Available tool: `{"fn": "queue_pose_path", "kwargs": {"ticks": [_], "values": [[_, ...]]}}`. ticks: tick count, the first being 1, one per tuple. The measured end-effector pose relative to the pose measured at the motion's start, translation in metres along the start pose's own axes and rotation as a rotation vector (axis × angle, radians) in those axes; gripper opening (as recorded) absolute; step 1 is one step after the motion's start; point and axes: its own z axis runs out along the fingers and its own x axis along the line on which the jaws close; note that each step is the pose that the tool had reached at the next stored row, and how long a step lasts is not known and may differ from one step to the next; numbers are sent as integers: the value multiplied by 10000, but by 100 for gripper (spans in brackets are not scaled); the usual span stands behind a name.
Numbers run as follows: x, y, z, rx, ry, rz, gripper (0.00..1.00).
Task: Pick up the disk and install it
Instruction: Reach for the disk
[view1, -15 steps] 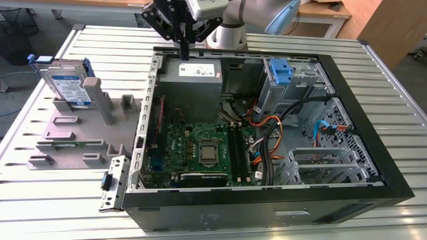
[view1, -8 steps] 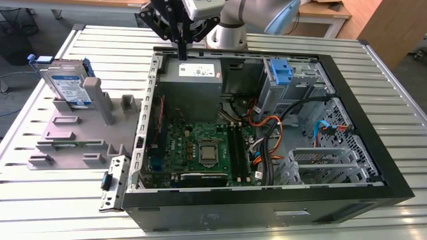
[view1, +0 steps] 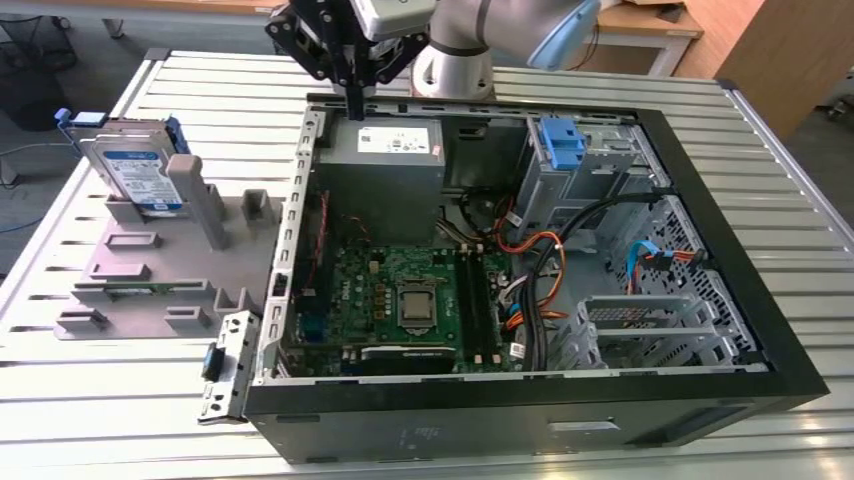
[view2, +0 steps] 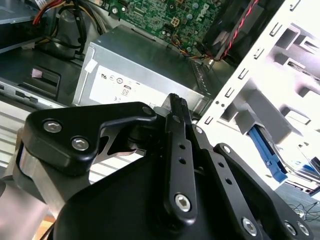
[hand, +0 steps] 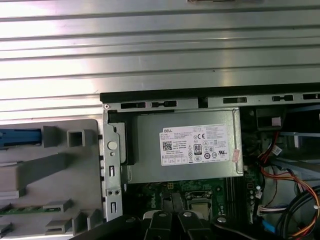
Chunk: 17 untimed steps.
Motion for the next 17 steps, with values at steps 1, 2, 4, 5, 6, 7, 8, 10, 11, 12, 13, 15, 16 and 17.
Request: {"fn": "queue_pose_path", "kwargs": {"ticks": [1, 2, 4, 5, 6, 7, 8, 10, 11, 12, 13, 15, 16, 17], "values": [[16, -1, 0, 0, 0, -1, 11], [28, -2, -1, 0, 0, -1, 11], [54, -4, -1, 0, 0, -2, 11], [71, -6, -2, 0, 0, -1, 11], [91, -7, -2, 0, 0, -2, 11], [107, -8, -2, 0, -1, -1, 11], [121, -9, -3, 0, -1, 0, 11], [148, -11, -3, 1, 0, 0, 11], [161, -12, -3, 0, -1, 0, 11], [172, -13, -4, 0, -1, -1, 11], [184, -14, -4, 0, 0, -1, 11], [192, -14, -4, 0, -1, -1, 11], [195, -14, -4, 1, 0, -1, 11], [199, -15, -4, 0, -1, -1, 11]]}}
